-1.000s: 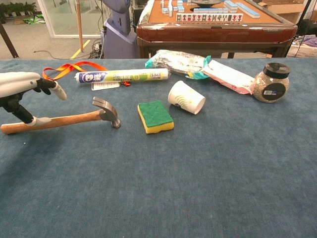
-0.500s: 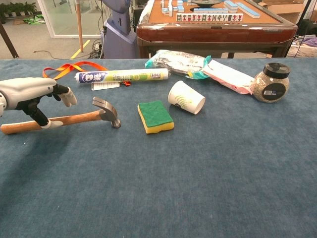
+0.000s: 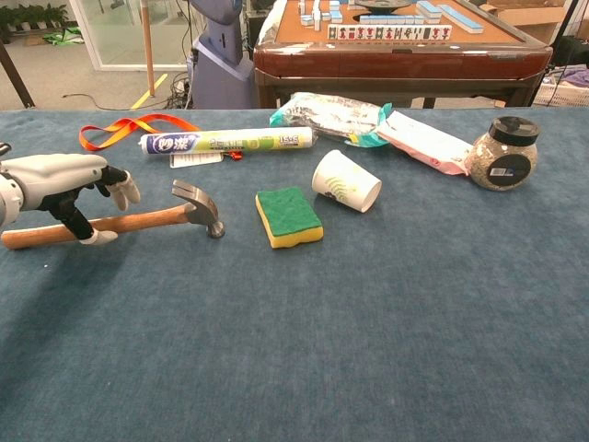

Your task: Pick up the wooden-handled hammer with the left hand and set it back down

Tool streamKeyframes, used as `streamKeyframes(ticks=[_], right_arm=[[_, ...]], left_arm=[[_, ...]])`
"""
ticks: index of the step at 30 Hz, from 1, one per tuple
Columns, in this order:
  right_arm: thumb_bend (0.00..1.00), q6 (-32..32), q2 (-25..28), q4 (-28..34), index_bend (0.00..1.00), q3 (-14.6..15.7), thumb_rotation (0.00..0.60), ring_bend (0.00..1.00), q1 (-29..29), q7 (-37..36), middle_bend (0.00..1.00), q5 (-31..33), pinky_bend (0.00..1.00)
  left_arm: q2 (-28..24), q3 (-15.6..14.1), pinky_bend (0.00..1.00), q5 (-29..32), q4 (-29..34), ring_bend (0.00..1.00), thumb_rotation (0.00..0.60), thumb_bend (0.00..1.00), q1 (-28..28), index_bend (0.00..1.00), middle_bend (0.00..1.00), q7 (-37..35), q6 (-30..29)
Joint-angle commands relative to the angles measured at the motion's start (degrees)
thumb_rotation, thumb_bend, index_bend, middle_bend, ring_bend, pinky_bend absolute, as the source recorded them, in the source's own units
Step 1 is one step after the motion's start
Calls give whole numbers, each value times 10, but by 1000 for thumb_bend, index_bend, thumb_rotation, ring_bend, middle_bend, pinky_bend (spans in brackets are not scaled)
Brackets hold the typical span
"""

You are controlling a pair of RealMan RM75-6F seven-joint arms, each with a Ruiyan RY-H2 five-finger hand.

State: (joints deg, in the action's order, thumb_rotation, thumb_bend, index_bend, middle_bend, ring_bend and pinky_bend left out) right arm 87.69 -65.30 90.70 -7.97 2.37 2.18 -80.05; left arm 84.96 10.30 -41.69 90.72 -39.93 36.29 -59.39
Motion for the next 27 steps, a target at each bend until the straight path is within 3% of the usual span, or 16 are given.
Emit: streamKeyframes(ticks=[1, 19, 27], right_arm=[[261, 0, 0, 0, 487, 0, 600, 474, 0, -1, 517, 0, 416], [261, 0, 2, -1, 487, 0, 600, 474, -2, -7, 517, 0, 416], [261, 0, 3, 0, 487, 0, 600, 474, -2, -7, 517, 0, 416]], left_arm=[[3, -1, 121, 8, -3, 202, 600, 271, -4, 274, 304, 0, 3], [15, -15, 121, 30, -14, 204, 600, 275, -23, 290, 323, -3, 13], [10, -23, 121, 29, -5, 204, 600, 374, -25, 290, 323, -5, 11]])
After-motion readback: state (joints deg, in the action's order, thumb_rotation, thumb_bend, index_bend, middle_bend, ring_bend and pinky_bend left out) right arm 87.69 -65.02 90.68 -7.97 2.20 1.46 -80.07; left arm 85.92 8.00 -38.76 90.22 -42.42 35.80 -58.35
